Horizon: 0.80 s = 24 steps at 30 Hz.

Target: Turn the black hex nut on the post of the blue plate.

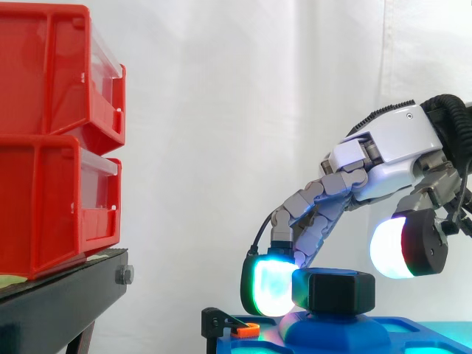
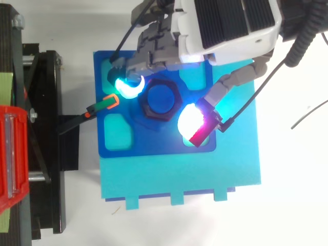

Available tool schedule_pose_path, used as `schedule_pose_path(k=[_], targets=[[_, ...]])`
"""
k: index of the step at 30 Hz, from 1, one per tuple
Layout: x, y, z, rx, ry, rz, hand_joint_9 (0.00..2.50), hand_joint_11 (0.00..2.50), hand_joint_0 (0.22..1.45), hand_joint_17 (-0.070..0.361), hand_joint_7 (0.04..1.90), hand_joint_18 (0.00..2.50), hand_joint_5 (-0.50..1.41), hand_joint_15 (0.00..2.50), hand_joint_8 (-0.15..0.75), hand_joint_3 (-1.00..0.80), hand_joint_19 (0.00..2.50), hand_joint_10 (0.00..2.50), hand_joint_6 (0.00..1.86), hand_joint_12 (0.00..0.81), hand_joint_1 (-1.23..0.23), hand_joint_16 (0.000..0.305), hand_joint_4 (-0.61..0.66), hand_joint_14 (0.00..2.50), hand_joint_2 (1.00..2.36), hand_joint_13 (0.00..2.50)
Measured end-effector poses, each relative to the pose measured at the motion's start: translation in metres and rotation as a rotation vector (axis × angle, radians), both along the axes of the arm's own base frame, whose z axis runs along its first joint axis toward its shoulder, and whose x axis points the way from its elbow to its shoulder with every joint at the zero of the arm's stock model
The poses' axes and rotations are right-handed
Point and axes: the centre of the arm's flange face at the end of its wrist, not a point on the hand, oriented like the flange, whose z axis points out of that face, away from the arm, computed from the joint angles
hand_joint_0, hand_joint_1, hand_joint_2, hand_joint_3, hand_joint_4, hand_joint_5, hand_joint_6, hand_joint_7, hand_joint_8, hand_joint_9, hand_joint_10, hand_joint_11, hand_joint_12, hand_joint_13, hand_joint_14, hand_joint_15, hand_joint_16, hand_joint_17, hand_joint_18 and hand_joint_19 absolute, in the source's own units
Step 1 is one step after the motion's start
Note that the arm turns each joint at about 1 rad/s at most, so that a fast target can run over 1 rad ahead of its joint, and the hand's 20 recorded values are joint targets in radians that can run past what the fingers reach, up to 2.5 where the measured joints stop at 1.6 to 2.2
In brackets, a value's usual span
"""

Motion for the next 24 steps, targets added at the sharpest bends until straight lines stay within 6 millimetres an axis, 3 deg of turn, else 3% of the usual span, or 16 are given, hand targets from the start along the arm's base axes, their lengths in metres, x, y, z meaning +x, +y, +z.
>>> schedule_pose_path(k=[16,24], targets=[[-0.004,-0.013,0.001,0.004,0.002,-0.003,0.56,0.22,0.49,0.057,0.88,0.14,-0.16,0.34,0.197,-0.50,0.37,0.01,0.50,0.290,-0.45,0.025,0.19,0.01,1.00,0.63],[-0.008,-0.021,0.012,-0.011,0.011,0.001,0.56,0.23,0.49,0.056,0.88,0.13,-0.16,0.35,0.196,-0.50,0.37,0.01,0.50,0.289,-0.46,0.025,0.19,0.01,1.00,0.63]])
